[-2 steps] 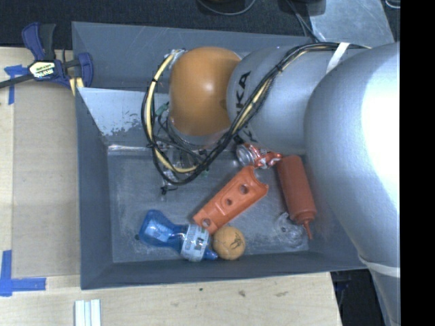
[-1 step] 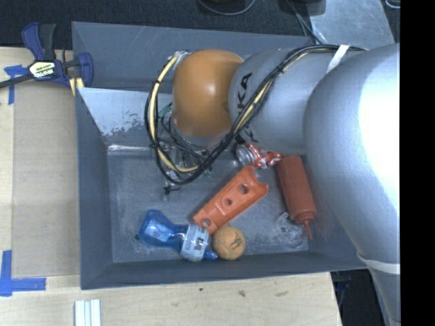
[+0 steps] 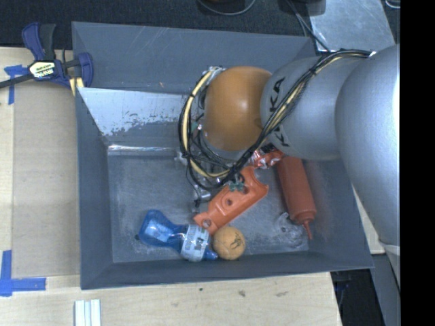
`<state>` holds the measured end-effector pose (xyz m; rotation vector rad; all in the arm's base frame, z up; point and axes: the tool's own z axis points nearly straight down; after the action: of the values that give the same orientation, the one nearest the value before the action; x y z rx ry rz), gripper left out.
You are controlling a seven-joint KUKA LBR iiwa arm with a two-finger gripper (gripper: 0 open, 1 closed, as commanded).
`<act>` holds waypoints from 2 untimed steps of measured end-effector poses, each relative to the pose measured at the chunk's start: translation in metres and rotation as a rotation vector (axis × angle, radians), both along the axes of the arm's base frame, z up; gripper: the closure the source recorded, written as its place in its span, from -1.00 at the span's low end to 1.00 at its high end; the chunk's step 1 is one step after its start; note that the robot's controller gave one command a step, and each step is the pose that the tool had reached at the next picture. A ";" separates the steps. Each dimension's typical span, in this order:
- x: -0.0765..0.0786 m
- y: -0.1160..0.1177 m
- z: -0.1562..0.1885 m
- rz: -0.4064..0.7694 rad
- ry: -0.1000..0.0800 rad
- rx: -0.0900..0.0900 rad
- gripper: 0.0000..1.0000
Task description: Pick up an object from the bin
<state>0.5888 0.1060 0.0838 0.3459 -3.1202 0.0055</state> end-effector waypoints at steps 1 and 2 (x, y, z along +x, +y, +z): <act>-0.013 0.001 -0.012 0.045 -0.006 0.004 -1.00; -0.014 0.000 -0.012 0.052 -0.005 0.004 -1.00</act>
Offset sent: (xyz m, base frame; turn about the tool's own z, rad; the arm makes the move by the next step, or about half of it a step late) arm -0.0044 -0.0650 -0.0013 -0.0058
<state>0.5750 0.1057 0.0715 0.4271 -3.1155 -0.0005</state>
